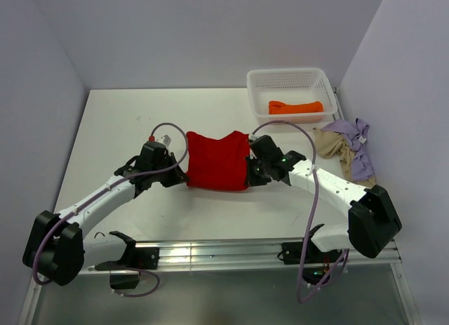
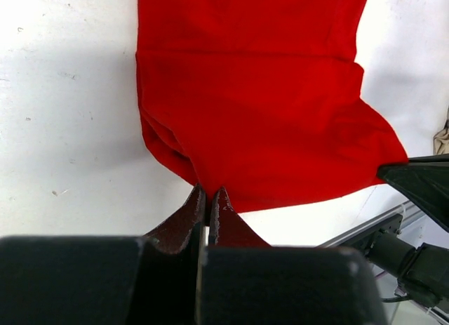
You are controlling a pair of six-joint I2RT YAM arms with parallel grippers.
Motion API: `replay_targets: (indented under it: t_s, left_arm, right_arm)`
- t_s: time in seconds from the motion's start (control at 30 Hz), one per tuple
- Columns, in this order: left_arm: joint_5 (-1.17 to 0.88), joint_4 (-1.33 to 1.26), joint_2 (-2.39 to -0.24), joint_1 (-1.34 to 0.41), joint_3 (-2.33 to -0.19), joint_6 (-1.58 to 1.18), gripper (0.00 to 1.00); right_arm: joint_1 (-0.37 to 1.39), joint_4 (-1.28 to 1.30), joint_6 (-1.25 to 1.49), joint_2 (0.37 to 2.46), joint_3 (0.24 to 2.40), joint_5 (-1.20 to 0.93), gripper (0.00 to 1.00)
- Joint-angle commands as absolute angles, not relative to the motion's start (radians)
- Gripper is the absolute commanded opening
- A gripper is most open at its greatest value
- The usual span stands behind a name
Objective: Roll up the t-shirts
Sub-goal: Fold the tshirt
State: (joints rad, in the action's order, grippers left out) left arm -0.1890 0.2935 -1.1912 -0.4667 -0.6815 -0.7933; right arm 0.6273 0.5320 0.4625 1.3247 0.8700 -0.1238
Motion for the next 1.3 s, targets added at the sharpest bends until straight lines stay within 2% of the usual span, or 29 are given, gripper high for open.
replay_targets:
  t_s: [0.0,0.47,0.63,0.87,1.27]
  left_arm:
    - [-0.204,0.265,-1.144,-0.457,-0.681,-0.776,0.00]
    - [-0.219,0.287,-0.879,-0.530,-0.448,-0.876,0.00]
    - [-0.199,0.279,-0.873,-0.569,-0.422,-0.904,0.00]
    - [-0.164,0.340,-0.893,-0.566,-0.501,-0.876,0.00]
    - [-0.233,0.367,-1.046,-0.482,-0.684,-0.804,0.00]
  right_arm:
    - [0.618,0.529,0.437,1.278,0.850,-0.144,0.00]
    - [0.678,0.480,0.514,1.097,0.640,-0.176,0.00]
    - [0.684,0.488,0.531,1.057,0.607,-0.170,0.00]
    - [0.686,0.577,0.537,1.057,0.678,-0.124,0.00]
    - [0.618,0.657,0.474,1.140,0.851,-0.136,0.00]
